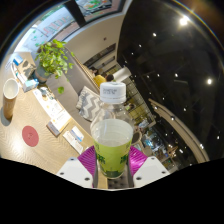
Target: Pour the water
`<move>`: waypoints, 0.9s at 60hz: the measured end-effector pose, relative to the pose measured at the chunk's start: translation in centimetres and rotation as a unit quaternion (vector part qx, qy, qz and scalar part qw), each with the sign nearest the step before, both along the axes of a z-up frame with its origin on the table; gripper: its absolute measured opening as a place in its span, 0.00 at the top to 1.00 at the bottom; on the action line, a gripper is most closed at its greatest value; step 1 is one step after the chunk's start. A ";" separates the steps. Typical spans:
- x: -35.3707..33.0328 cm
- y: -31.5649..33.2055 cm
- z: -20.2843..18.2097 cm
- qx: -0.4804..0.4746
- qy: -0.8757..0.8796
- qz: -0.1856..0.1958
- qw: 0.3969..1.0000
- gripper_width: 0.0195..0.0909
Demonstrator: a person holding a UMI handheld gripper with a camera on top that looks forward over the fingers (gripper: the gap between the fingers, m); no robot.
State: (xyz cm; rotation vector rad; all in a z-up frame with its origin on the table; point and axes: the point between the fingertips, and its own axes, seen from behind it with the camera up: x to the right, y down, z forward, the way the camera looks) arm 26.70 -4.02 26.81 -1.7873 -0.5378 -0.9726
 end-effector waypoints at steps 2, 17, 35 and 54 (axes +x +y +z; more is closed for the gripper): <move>-2.3 0.8 0.4 -0.003 -0.035 0.014 0.999 0.71; -15.8 3.6 -0.9 -0.061 -0.291 0.096 0.950 0.71; -20.2 4.1 -6.4 -0.145 -0.481 0.117 0.857 0.72; -19.8 4.1 -5.2 -0.149 -0.408 0.109 0.894 0.71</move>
